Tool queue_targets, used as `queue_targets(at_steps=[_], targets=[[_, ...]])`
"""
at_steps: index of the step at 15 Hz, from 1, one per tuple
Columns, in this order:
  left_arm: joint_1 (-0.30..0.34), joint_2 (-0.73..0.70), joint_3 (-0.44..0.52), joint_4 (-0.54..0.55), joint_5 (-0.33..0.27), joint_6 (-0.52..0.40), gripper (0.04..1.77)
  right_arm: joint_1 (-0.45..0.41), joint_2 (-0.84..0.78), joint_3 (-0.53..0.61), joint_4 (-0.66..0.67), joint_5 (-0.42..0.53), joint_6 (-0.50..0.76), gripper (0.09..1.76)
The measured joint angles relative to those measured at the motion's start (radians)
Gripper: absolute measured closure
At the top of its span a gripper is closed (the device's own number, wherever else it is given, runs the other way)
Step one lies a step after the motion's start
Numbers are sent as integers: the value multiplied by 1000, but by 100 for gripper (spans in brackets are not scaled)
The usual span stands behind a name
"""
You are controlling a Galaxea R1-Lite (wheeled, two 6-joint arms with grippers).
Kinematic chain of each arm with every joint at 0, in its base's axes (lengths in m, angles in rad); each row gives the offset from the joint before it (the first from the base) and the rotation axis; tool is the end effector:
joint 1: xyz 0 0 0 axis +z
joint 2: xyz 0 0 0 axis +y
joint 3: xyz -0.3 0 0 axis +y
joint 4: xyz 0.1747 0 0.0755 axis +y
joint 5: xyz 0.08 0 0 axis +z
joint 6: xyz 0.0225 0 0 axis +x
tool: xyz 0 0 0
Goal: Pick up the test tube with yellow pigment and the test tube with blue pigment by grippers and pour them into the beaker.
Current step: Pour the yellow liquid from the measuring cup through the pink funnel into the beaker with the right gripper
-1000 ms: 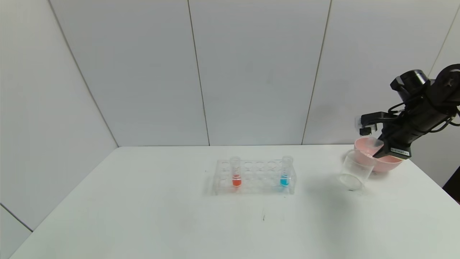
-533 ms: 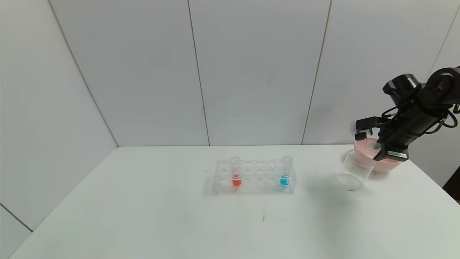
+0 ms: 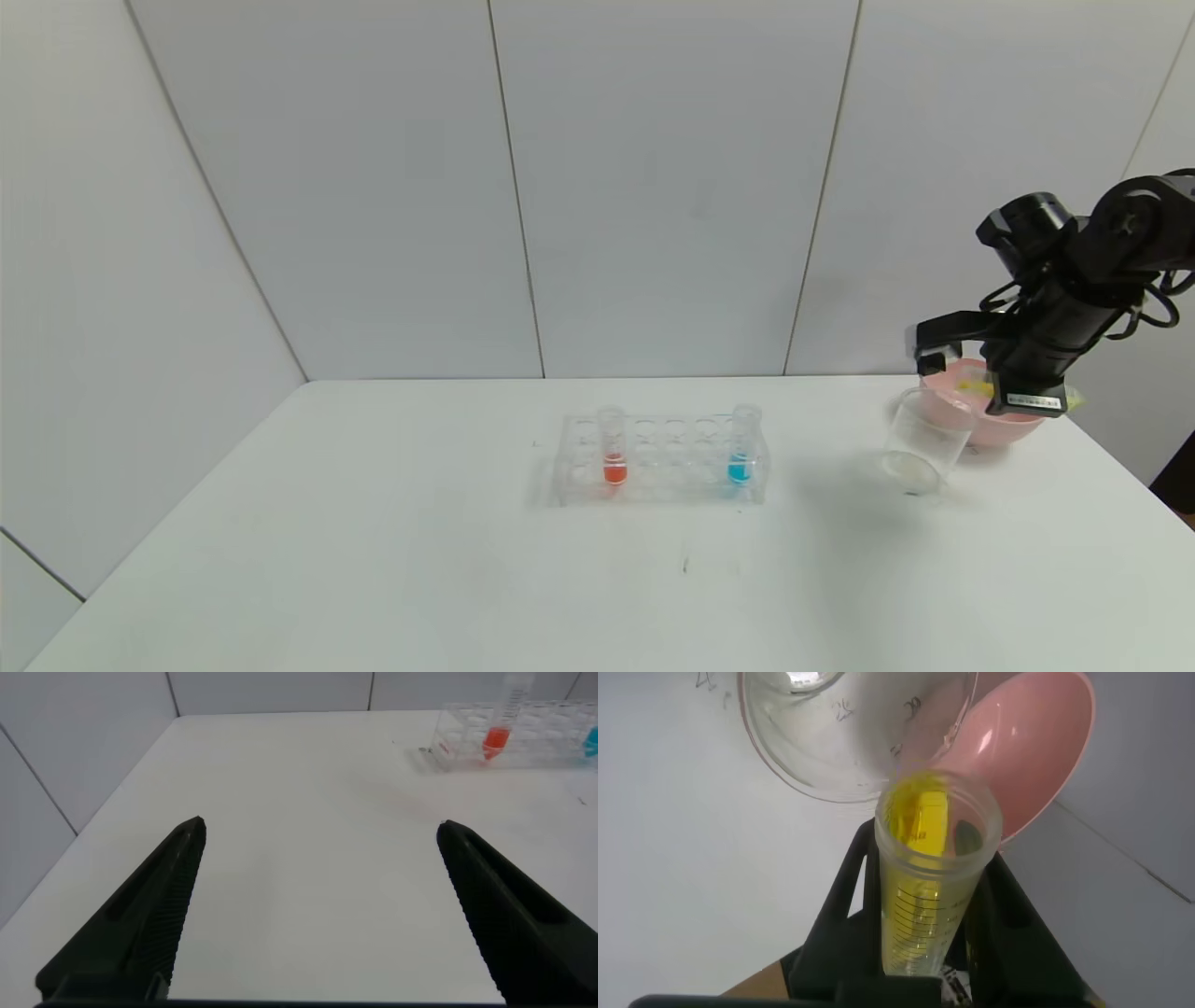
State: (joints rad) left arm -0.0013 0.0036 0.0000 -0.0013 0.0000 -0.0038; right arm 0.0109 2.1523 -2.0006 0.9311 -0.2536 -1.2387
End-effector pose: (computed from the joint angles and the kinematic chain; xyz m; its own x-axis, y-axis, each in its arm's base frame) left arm -0.0225 0.0000 0.0757 1.0000 -0.0013 -0.0023 0.0013 1.0000 -0.0038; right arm 0.3966 -0.0013 0.2090 0.4566 -0.2459 -0.8550 -0.8001 0.3069 -0.5155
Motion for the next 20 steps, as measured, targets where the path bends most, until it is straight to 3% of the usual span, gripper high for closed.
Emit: queue_targets(at_steps=[10,14,17,20], targets=[[0,0,0,0,0,0,5,32,16,0,-4,-122,-19,128],[0,0,0,0,0,0,5,55,18,0,-10,-253,-59,128],[0,0,0,0,0,0,5,65,24,0,-13,-263,-61,128],[0,0,0,0,0,0,5,77,29,0,-21,-348,-94,128]])
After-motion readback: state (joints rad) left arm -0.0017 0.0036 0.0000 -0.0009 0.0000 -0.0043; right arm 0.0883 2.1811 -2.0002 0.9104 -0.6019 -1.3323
